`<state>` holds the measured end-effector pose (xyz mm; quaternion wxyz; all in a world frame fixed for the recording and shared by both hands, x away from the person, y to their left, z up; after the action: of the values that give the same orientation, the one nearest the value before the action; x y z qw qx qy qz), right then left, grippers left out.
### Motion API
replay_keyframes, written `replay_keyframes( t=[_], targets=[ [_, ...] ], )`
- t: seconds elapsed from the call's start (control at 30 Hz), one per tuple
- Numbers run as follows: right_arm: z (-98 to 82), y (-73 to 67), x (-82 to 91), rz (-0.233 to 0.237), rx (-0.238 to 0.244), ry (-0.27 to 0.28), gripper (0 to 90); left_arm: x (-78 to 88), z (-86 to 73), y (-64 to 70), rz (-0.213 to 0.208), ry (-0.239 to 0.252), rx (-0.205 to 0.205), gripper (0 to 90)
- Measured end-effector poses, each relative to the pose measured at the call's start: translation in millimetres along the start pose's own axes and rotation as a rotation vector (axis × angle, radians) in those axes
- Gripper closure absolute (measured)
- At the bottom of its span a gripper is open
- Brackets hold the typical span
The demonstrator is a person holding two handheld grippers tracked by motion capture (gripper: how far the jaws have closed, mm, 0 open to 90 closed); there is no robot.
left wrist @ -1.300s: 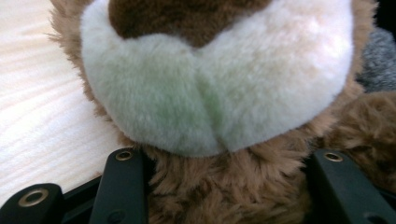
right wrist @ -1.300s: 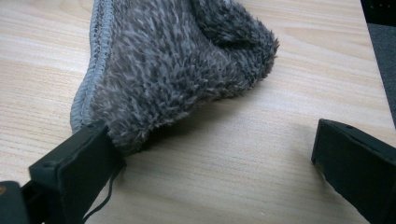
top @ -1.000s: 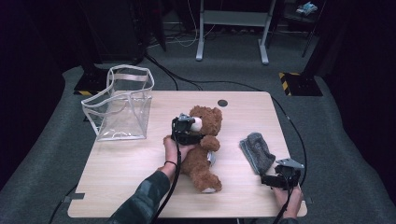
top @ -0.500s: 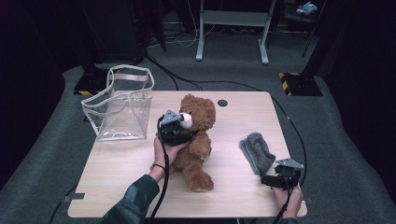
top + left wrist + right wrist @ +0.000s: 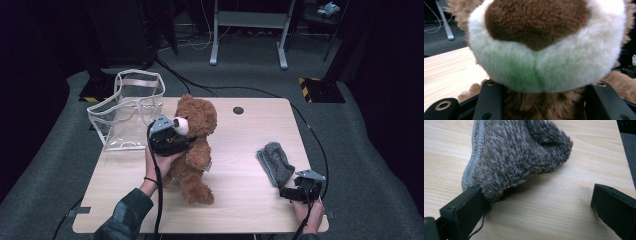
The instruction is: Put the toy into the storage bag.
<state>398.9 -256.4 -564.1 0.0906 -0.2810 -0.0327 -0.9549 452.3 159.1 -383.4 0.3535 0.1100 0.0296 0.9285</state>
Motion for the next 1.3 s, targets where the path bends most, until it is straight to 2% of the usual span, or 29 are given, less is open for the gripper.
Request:
replay_keyframes(
  t=[0.13, 0.17, 0.2, 0.3, 0.33, 0.47, 0.7, 0.97, 1.3],
  targets=[
    [0.1, 1.2, -1.0, 0.014, -0.005, -0.002, 0.9, 18.4, 9.2, -8.4, 0.008, -0.011, -0.009, 51.2],
    [0.1, 1.1, -1.0, 0.013, -0.005, -0.002, 0.9, 18.4, 9.2, -8.4, 0.008, -0.011, -0.009, 51.2],
    [-0.1, 0.8, -0.6, 0.009, -0.005, -0.002, 0.9, 27.9, 11.7, -11.0, 0.025, -0.011, -0.032, 51.2],
    [0.0, -0.1, -0.1, 0.0, -0.001, 0.0, 0.8, 37.2, 12.2, -14.6, 0.045, -0.009, -0.038, 51.1],
    [0.0, -0.1, 0.0, 0.0, -0.001, 0.0, 0.8, 43.4, 11.4, -17.8, 0.055, -0.022, -0.036, 51.1],
    [-0.1, 0.1, -0.3, 0.005, -0.005, -0.001, 0.9, 54.2, 10.3, -24.4, 0.082, -0.022, -0.027, 51.1],
    [-0.1, 0.2, -0.3, 0.008, -0.008, -0.002, 1.1, 72.2, 7.0, -32.3, 0.105, -0.031, -0.021, 51.1],
    [-0.1, -0.3, -0.1, 0.007, -0.008, -0.004, 1.0, 97.7, 2.6, -52.8, 0.155, -0.038, 0.001, 51.0],
    [-0.1, -0.7, 0.0, 0.003, -0.007, -0.002, 0.9, 126.7, -6.8, -75.8, 0.233, -0.102, 0.03, 50.9]
  ],
)
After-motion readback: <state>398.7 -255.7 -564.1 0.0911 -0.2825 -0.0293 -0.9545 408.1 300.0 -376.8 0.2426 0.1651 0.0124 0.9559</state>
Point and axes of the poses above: each handheld gripper's, and its own axes: x roughly backward along the jaws, z roughly out of its top, y roughly to its right, the point moved 5 cm from there along -x, roughly forward along the jaws, and after that the axes turned 11 degrees about y, right-handed, at the moved point
